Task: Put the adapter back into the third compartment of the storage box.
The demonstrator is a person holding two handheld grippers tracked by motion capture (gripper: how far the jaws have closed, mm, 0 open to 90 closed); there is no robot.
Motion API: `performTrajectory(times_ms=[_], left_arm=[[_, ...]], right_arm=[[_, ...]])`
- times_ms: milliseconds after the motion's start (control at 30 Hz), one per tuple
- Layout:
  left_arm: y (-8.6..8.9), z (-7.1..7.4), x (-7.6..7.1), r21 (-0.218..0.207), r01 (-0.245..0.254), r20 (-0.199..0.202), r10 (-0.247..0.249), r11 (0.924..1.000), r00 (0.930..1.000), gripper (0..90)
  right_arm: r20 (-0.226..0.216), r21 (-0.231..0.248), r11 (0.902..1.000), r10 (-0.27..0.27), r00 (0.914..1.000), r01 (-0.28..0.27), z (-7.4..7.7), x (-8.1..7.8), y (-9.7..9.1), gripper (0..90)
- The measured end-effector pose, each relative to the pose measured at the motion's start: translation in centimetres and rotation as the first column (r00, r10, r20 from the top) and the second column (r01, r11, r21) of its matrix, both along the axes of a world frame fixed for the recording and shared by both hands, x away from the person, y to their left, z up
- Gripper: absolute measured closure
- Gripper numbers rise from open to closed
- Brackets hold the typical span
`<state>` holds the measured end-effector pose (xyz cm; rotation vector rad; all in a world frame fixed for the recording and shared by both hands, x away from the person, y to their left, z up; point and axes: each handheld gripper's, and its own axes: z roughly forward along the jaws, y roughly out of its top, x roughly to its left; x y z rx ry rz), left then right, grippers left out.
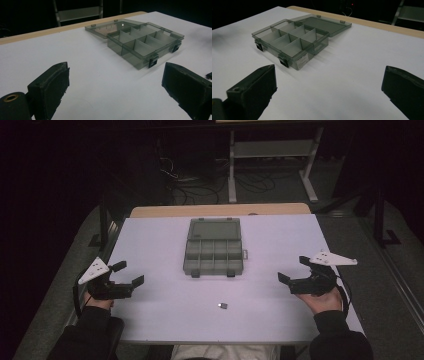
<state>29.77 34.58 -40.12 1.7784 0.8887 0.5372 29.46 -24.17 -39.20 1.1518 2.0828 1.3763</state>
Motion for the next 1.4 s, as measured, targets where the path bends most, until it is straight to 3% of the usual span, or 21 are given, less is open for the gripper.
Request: performTrajectory(times_ms=[333, 600, 867, 1400], left_arm=[[0.0, -0.1, 0.0, -0.003, -0.004, -0.003, 0.004, 1.0000, 1.0000, 7.1], [-0.1, -0.1, 0.0, 0.003, 0.004, -0.002, -0.004, 1.0000, 1.0000, 7.2], [-0.1, -0.1, 0.0, 0.002, 0.007, -0.003, -0.007, 1.0000, 1.0000, 7.2], [-0.1, -0.1, 0.0, 0.004, 0.010, -0.003, -0.010, 0.9999, 0.9999, 7.2]], right_arm=[[-0.016, -0.026, 0.9994, 0.021, 0.9996, -0.022, 0.3, 0.1, 0.5, 0.0], [-0.028, -0.035, 0.9960, 0.081, 0.9963, -0.082, 0.9, -0.2, 2.0, 0.0], [-0.046, -0.081, 0.9862, 0.141, 0.9889, -0.144, 0.9, -0.1, 4.0, 0.0], [-0.070, -0.107, 0.9704, 0.210, 0.9752, -0.217, 1.1, 0.2, 6.0, 0.0]])
